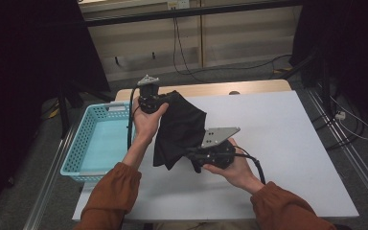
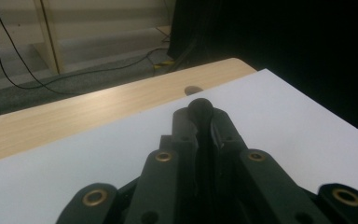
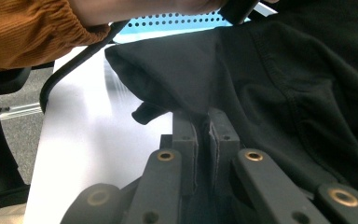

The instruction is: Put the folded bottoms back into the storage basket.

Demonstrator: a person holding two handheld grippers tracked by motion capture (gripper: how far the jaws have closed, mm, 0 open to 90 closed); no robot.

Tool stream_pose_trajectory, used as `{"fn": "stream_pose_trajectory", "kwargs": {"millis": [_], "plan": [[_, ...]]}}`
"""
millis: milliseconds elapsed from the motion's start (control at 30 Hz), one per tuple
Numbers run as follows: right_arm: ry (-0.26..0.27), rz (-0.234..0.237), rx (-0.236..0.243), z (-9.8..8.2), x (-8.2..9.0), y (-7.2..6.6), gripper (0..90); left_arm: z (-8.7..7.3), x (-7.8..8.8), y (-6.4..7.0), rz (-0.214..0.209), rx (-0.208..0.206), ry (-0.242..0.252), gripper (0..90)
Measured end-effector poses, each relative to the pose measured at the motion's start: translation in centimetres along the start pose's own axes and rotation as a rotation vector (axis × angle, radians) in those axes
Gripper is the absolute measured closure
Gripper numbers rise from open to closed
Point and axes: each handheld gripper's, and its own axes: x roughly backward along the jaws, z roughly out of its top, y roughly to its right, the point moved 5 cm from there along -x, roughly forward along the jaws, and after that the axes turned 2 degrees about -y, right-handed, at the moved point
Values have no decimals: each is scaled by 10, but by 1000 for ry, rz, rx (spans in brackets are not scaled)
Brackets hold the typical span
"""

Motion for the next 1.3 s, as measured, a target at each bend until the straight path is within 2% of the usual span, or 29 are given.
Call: {"fn": "stream_pose_trajectory", "kwargs": {"millis": [167, 267, 767, 867, 1300], "plan": [[9, -1, 7, 9, 0, 2, 838, 7, 8, -4, 10, -10, 12, 828], [11, 1, 15, 14, -2, 2, 838, 11, 15, -9, 17, 3, 27, 828], [36, 24, 29, 32, -19, 1, 837, 16, 35, -30, 56, 17, 46, 828], [43, 33, 32, 37, -23, -1, 837, 18, 41, -36, 70, 30, 54, 828], [68, 55, 49, 56, -35, -4, 837, 24, 60, -51, 89, 48, 81, 829]]}}
